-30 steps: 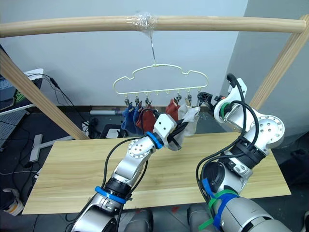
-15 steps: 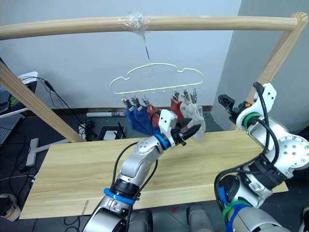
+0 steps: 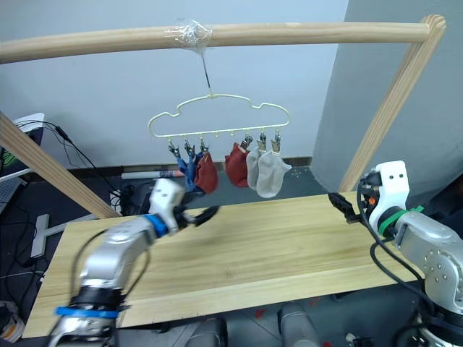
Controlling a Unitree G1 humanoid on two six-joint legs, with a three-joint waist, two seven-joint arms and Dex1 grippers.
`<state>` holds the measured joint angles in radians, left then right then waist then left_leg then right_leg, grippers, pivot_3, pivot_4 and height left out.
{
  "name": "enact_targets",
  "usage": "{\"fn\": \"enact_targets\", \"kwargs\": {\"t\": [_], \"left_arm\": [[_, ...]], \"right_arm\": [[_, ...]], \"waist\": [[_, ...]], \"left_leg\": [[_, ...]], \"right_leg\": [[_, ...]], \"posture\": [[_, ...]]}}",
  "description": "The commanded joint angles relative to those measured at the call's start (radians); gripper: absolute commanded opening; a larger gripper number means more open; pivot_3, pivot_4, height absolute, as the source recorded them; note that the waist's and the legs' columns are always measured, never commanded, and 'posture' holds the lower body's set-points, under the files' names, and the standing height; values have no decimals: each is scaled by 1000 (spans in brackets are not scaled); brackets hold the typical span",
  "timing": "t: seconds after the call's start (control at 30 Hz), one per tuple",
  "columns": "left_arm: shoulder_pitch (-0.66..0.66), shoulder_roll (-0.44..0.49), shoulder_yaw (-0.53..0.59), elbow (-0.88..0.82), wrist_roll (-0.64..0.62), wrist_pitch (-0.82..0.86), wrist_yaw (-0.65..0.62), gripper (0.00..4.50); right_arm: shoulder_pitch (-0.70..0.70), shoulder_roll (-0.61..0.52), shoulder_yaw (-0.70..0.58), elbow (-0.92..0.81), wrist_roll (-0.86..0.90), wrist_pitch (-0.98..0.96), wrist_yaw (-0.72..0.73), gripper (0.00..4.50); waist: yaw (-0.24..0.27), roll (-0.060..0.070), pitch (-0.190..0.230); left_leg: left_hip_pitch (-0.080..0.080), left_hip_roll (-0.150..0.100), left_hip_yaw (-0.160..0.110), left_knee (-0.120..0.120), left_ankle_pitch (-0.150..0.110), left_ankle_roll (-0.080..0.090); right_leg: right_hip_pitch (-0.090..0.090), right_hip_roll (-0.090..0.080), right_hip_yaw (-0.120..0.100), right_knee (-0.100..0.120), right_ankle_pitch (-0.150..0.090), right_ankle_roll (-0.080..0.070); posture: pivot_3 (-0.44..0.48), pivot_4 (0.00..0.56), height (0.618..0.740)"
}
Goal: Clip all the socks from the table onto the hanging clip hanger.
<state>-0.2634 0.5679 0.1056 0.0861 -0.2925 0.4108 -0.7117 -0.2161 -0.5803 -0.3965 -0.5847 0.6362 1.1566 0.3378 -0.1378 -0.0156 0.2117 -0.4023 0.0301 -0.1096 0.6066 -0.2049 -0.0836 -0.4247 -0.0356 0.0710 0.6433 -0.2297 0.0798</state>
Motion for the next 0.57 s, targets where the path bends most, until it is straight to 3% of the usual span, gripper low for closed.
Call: {"fn": "enact_targets", "kwargs": {"t": [0.03, 0.13, 0.23, 0.4, 0.57], "left_arm": [[45, 168, 171, 25, -31, -21, -70, 4438], [67, 303, 253, 99, -9, -87, -104, 4438], [68, 365, 322, 115, -64, -36, -146, 4438], [111, 403, 362, 61, -129, 19, -238, 4438], [77, 371, 333, 37, -143, 44, -217, 4438]], "right_arm": [[83, -92, 44, 0, -76, -290, 201, 4500], [150, -149, 47, 43, -88, -426, 340, 4500], [167, -172, 11, 80, -18, -446, 434, 4500], [126, -210, -26, 148, 18, -447, 468, 4500], [80, -225, 1, 194, 10, -468, 461, 4500]], "waist": [[4, -2, 1], [27, -5, -1], [55, -6, -1], [94, -6, -2], [114, -11, -5]], "left_leg": [[0, 0, 0, 0, 0, 0], [0, 0, 0, 0, 0, 0], [0, 0, 1, 0, 0, -1], [0, 0, 2, 0, 0, -1], [0, 0, 1, 0, 0, -1]], "right_leg": [[0, 0, 0, 0, 0, 0], [0, 0, -1, 0, 0, 0], [0, -2, -1, -1, 0, 0], [0, -2, -1, -1, 0, 0], [0, -2, -2, -1, 0, -1]], "posture": [[15, 124, 740], [50, 118, 740], [82, 113, 740], [116, 91, 740], [115, 82, 740]]}}
